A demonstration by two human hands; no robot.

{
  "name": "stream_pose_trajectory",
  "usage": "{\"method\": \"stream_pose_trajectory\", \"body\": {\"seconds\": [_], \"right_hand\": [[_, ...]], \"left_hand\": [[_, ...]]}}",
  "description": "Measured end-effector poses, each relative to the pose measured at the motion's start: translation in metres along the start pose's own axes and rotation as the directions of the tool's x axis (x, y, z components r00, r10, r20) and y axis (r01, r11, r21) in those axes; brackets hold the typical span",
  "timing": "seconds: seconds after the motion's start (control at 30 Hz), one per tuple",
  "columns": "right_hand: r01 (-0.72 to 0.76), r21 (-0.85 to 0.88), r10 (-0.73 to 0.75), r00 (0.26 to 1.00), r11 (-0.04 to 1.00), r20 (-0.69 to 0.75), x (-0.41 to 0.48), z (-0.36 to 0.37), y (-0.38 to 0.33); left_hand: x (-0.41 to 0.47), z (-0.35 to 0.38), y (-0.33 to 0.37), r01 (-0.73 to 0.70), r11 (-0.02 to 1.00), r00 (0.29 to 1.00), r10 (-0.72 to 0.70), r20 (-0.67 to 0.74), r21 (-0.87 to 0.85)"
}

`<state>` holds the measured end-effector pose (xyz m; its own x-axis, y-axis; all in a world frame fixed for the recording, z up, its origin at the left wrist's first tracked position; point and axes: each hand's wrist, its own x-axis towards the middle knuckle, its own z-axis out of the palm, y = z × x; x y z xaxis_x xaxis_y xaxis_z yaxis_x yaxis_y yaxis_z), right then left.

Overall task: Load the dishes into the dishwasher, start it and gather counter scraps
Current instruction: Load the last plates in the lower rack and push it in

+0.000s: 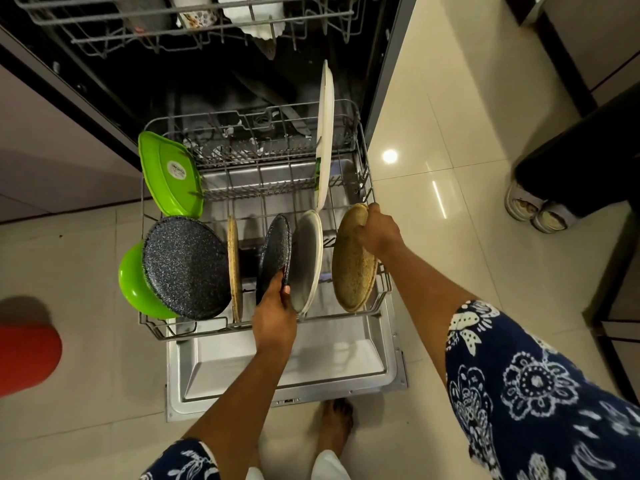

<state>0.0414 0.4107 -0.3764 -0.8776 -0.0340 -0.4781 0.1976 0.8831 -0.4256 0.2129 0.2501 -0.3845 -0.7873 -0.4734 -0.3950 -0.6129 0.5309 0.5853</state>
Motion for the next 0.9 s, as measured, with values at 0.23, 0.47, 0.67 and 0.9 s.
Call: {"method": "stream_pose_trajectory", "body": {"seconds": [0.23,0.47,0.67,0.9], "right_hand": [[-0.076,0.090,0.084,0.992,0.993,-0.093,0.001,0.000,-0.004],[-0.068,0.399,0.169,0.960,0.915,-0.223,-0.066,0.021,0.016],[-0.281,0.734,0.455,0.890,0.619,-0.042,-0.162,0.060,0.021],[-0.551,0.831,0.429,0.733,-0.082,0.528,-0.166,0.127,0.016]], "left_hand": [[-0.001,-0.007,0.004,-0.007,0.998,0.999,0.010,0.038,-0.067],[-0.022,-0.021,-0.007,-0.028,0.969,0.990,0.061,0.128,-0.246],[-0.068,-0.044,-0.050,0.218,0.865,0.964,-0.120,0.236,-0.452],[-0.048,-0.068,-0.115,0.599,0.191,0.718,-0.559,0.415,-0.778]]}}
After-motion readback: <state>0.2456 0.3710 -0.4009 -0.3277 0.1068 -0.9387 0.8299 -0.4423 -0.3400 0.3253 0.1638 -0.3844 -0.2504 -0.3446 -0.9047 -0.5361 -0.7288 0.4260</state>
